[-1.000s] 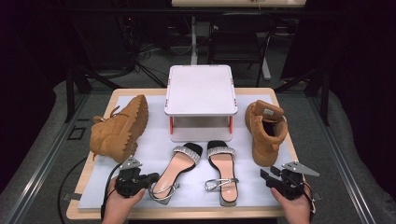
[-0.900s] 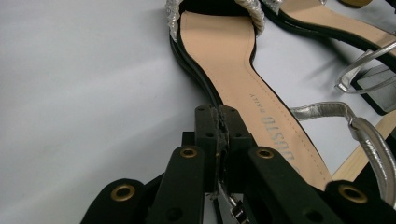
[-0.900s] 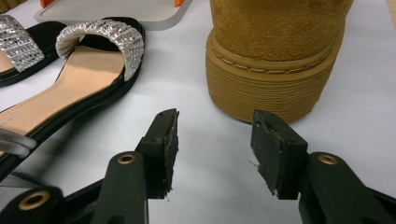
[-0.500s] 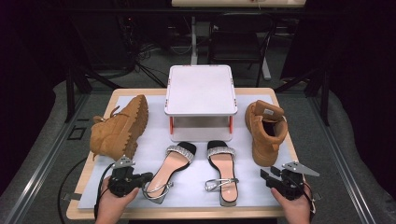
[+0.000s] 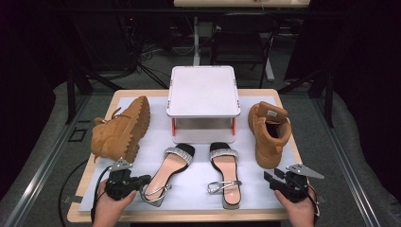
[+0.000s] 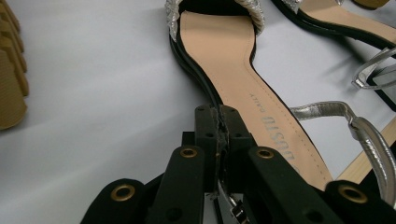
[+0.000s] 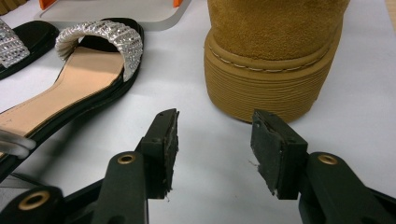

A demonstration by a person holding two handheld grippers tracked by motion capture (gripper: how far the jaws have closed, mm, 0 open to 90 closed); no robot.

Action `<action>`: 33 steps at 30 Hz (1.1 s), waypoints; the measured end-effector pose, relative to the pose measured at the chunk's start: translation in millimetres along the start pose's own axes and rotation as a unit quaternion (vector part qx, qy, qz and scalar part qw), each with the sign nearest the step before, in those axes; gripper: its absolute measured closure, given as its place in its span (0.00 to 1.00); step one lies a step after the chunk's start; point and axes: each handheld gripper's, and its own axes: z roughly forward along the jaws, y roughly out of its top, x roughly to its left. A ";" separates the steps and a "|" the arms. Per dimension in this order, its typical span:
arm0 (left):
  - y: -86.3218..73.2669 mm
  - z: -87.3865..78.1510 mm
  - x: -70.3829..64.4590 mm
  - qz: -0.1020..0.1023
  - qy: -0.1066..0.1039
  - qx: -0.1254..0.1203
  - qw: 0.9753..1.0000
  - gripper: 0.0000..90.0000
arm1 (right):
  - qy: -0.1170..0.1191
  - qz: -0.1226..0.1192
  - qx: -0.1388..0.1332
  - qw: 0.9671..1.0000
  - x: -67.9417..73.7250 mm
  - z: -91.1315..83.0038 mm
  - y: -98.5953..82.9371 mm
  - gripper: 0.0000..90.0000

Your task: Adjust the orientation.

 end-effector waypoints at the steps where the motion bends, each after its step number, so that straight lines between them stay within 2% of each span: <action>1: -0.3 -1.1 1.0 -0.001 0.000 0.000 1.000 0.98 | 0.000 0.000 0.000 1.000 -0.1 0.1 0.0 0.57; 20: -1.5 -6.9 11.1 -0.008 0.004 0.002 1.000 0.98 | -0.001 0.000 0.001 1.000 0.7 -0.2 0.0 0.57; 23: -1.9 -6.9 13.7 -0.010 -0.002 0.004 1.000 0.97 | 0.000 0.000 -0.001 1.000 0.4 -0.5 0.0 0.57; 27: -2.6 -6.6 14.7 -0.011 -0.004 0.002 1.000 0.97 | -0.001 0.000 0.000 1.000 0.4 -0.6 0.1 0.57; 33: -2.8 -6.7 12.7 -0.006 0.004 0.000 1.000 0.96 | 0.002 -0.004 -0.002 1.000 3.6 -1.8 0.8 0.57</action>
